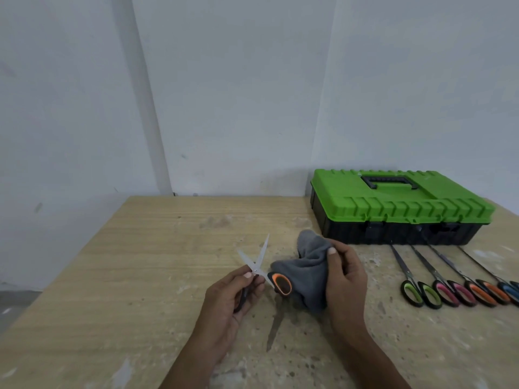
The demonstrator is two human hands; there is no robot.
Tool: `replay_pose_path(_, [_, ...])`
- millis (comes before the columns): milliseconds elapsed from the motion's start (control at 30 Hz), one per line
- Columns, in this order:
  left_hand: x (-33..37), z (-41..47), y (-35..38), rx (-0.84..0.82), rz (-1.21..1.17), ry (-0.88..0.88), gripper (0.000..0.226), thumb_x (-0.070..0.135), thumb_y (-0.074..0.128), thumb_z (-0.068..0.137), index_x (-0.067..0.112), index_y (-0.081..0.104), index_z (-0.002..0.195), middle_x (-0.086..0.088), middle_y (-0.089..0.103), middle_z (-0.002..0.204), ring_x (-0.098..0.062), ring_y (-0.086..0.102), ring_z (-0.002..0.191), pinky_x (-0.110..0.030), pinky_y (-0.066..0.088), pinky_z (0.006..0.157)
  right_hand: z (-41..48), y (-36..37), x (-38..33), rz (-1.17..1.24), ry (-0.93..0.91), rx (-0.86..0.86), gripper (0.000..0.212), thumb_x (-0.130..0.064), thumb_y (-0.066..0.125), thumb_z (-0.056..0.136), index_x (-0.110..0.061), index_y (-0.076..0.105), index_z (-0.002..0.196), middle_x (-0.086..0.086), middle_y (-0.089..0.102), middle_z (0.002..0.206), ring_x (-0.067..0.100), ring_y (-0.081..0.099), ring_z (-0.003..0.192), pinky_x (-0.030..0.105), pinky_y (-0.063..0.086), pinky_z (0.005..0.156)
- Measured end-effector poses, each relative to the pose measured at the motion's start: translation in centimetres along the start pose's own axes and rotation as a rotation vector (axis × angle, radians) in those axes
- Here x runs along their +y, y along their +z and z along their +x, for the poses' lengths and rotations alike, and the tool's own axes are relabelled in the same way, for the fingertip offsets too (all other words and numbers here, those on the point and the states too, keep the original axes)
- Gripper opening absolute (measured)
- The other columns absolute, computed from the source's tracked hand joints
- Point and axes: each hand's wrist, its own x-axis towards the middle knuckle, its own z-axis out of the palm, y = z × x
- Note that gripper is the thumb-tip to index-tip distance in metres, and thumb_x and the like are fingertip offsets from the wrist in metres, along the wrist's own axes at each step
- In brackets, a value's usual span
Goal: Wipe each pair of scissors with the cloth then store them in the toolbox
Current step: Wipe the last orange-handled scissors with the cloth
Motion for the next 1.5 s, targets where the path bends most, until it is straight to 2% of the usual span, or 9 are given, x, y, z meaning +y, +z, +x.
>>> replay_pose_path(100, [0.0, 0.0, 0.0, -0.012, 0.010, -0.003, 0.018, -0.006, 0.059, 0.094, -0.007, 0.077, 0.096, -0.025, 0.075, 0.093, -0.023, 0.076, 0.079, -0.033, 0.065, 0.078, -0.3, 0.3, 0.5, -0.030, 0.027, -0.072, 0.020, -0.010, 0.050, 0.103, -0.019, 0.068, 0.102, -0.003, 0.072, 0.097, 0.016, 0.067, 0.094, 0.033, 0.055, 0.084])
replay_pose_path(367, [0.0, -0.1, 0.1, -0.073, 0.098, 0.030, 0.025, 0.003, 0.064, 0.093, 0.000, 0.071, 0.117, -0.024, 0.075, 0.111, -0.031, 0.075, 0.099, -0.037, 0.064, 0.084, -1.3, 1.0, 0.7, -0.247, -0.032, -0.354, 0.020, -0.016, 0.060, 0.099, -0.027, 0.063, 0.115, -0.018, 0.066, 0.109, -0.003, 0.062, 0.101, 0.008, 0.046, 0.080])
replay_pose_path(500, [-0.2, 0.0, 0.0, -0.045, 0.097, 0.068, 0.026, 0.001, 0.065, 0.092, 0.001, 0.070, 0.118, -0.025, 0.075, 0.109, -0.030, 0.076, 0.095, -0.036, 0.064, 0.080, -1.2, 0.8, 0.1, -0.166, -0.071, -0.219, 0.021, -0.009, 0.058, 0.099, -0.024, 0.068, 0.110, -0.015, 0.071, 0.104, 0.006, 0.067, 0.099, 0.022, 0.054, 0.083])
replay_pose_path(600, [-0.2, 0.2, 0.0, -0.036, 0.094, 0.097, 0.024, -0.001, 0.063, 0.094, -0.001, 0.069, 0.118, -0.025, 0.075, 0.107, -0.030, 0.076, 0.090, -0.037, 0.065, 0.078, -1.7, 0.2, -0.8, -0.141, -0.237, -0.182, 0.025, -0.005, 0.059, 0.098, -0.023, 0.069, 0.112, -0.014, 0.071, 0.107, 0.007, 0.068, 0.099, 0.020, 0.053, 0.081])
replay_pose_path(800, [-0.8, 0.1, 0.0, -0.088, 0.283, 0.171, 0.025, -0.004, 0.058, 0.096, 0.004, 0.074, 0.113, -0.020, 0.077, 0.108, -0.031, 0.076, 0.097, -0.036, 0.064, 0.079, -3.6, 1.9, -0.2, -0.527, -0.597, -0.590, 0.023, -0.019, 0.061, 0.097, -0.030, 0.071, 0.115, -0.023, 0.067, 0.116, -0.005, 0.059, 0.110, 0.023, 0.049, 0.089])
replay_pose_path(1067, [-1.4, 0.1, 0.2, -0.142, 0.416, 0.209, 0.019, 0.002, 0.065, 0.094, 0.009, 0.080, 0.104, -0.021, 0.078, 0.100, -0.035, 0.076, 0.092, -0.036, 0.063, 0.080, -2.3, 2.4, 0.3, -0.635, -0.705, -0.456, 0.029, -0.012, 0.063, 0.090, -0.016, 0.073, 0.117, -0.006, 0.071, 0.116, 0.007, 0.062, 0.108, 0.020, 0.047, 0.094])
replay_pose_path(1233, [-1.7, -0.2, 0.0, -0.171, 0.535, 0.219, 0.019, 0.005, 0.067, 0.095, 0.009, 0.078, 0.109, -0.014, 0.079, 0.102, -0.033, 0.077, 0.092, -0.038, 0.061, 0.082, 0.1, 2.6, 1.3, -0.690, -0.578, -0.312, 0.031, -0.002, 0.063, 0.087, -0.016, 0.074, 0.113, -0.004, 0.072, 0.110, 0.018, 0.063, 0.097, 0.027, 0.050, 0.083])
replay_pose_path(1367, [-1.9, 0.2, 0.0, -0.087, 0.476, 0.226, 0.014, 0.005, 0.069, 0.092, 0.005, 0.079, 0.103, -0.021, 0.077, 0.095, -0.032, 0.076, 0.085, -0.036, 0.062, 0.077, 0.7, 1.4, 0.8, -0.430, -0.266, -0.143, 0.029, -0.004, 0.057, 0.098, -0.023, 0.070, 0.116, -0.010, 0.069, 0.108, 0.001, 0.062, 0.098, 0.006, 0.044, 0.083])
replay_pose_path(1500, [-1.7, 0.2, 0.2, -0.073, 0.451, 0.238, 0.014, 0.003, 0.068, 0.093, 0.005, 0.078, 0.103, -0.019, 0.078, 0.096, -0.033, 0.077, 0.086, -0.036, 0.063, 0.076, -1.1, 0.4, -0.6, -0.319, -0.328, -0.168, 0.031, -0.002, 0.058, 0.097, -0.027, 0.069, 0.112, -0.023, 0.068, 0.101, -0.003, 0.064, 0.096, 0.009, 0.046, 0.078])
